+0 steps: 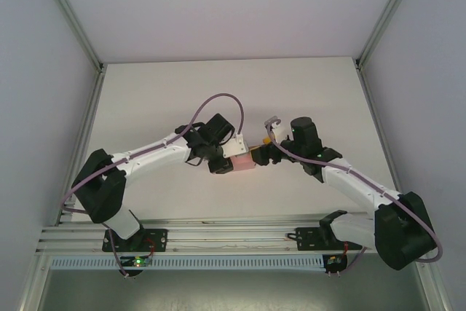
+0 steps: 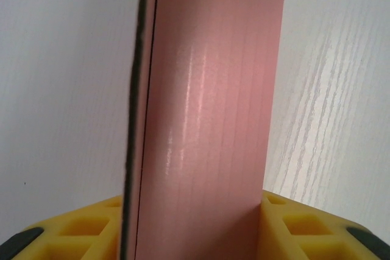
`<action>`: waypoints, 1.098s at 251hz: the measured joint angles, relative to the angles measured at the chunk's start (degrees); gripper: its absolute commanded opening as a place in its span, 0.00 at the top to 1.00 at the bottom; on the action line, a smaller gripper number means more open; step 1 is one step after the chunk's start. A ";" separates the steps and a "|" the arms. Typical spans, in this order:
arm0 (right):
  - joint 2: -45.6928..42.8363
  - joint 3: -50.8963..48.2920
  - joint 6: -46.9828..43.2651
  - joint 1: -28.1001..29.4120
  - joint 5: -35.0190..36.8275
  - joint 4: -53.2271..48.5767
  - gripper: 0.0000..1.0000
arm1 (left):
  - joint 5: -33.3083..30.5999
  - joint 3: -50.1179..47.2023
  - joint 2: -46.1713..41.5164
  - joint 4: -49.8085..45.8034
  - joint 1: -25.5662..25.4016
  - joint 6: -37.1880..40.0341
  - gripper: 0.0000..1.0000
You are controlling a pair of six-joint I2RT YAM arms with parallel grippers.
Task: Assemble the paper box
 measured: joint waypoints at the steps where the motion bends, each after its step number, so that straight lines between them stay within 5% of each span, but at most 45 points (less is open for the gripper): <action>1: 0.02 0.00 0.04 0.00 -0.04 0.00 0.28 | 0.00 0.02 0.02 0.00 0.00 0.00 0.55; 77: 2.29 1.57 -2.75 -0.28 -0.66 -1.38 0.53 | 0.76 0.07 0.20 0.00 0.46 0.22 0.54; 121: 1.22 1.62 -2.34 0.00 -0.15 -3.37 0.81 | 0.85 0.11 0.31 0.02 0.46 0.24 0.53; 200: -0.20 3.26 4.96 1.51 3.04 -7.17 0.96 | 1.09 0.87 1.11 -0.20 0.48 0.22 0.52; 275: 0.83 6.69 17.51 3.19 5.73 -11.82 0.98 | 1.14 1.95 1.90 -1.27 0.48 0.22 0.52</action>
